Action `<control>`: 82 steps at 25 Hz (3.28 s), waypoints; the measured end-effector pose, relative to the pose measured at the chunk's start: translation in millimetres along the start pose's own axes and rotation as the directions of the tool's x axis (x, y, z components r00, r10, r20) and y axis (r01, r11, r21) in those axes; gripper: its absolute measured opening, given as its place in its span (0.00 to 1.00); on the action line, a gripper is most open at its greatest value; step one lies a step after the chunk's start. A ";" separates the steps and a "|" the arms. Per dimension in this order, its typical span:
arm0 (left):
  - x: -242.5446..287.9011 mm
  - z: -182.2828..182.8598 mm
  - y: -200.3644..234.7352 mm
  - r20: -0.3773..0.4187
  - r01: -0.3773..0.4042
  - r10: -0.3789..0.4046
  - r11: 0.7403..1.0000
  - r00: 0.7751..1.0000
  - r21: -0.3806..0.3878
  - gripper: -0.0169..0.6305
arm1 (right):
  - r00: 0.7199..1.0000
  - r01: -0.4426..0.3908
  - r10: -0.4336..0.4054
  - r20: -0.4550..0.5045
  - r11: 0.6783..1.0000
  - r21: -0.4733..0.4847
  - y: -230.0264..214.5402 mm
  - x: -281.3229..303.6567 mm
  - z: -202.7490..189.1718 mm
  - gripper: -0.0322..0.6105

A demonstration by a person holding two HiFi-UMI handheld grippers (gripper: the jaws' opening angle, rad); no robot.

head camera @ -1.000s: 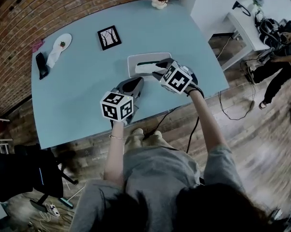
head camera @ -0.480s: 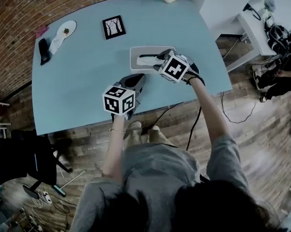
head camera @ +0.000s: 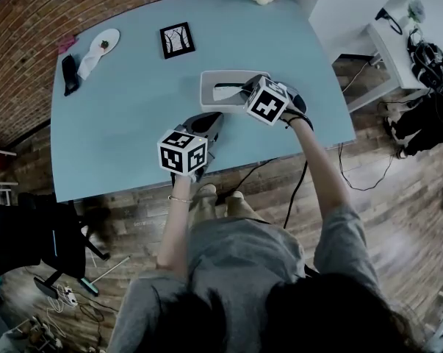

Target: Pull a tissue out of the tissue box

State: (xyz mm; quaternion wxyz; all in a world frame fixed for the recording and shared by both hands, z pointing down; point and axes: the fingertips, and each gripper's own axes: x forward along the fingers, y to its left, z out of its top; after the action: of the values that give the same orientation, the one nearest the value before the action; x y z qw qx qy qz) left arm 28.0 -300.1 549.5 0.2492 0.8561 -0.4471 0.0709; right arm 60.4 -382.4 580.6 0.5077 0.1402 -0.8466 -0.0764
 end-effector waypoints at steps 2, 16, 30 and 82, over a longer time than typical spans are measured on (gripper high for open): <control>1.0 2.0 0.9 0.001 0.000 0.000 1.000 1.000 0.002 0.03 | 1.000 0.002 -0.002 0.004 1.000 0.002 -2.7 1.2 0.5 0.05; 4.2 28.1 6.7 0.027 0.008 -0.010 0.999 1.000 0.038 0.03 | 0.999 0.029 -0.029 0.015 1.000 -0.012 -14.6 -11.8 9.5 0.05; 2.8 45.7 2.6 0.040 0.040 -0.043 0.997 0.998 0.070 0.03 | 0.998 0.056 -0.056 0.026 0.998 0.008 -18.8 -29.4 16.9 0.05; -39.2 99.9 -25.1 0.078 0.235 -0.264 0.934 0.961 0.268 0.03 | 0.940 0.302 -0.328 0.092 0.928 0.217 -24.1 -111.5 41.2 0.05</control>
State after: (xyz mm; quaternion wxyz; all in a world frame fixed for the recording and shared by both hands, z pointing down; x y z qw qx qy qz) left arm 14.8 -308.5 440.4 0.1179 0.9336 -0.3351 0.0476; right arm 77.5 -370.6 461.1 0.4174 0.3196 -0.8468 -0.0804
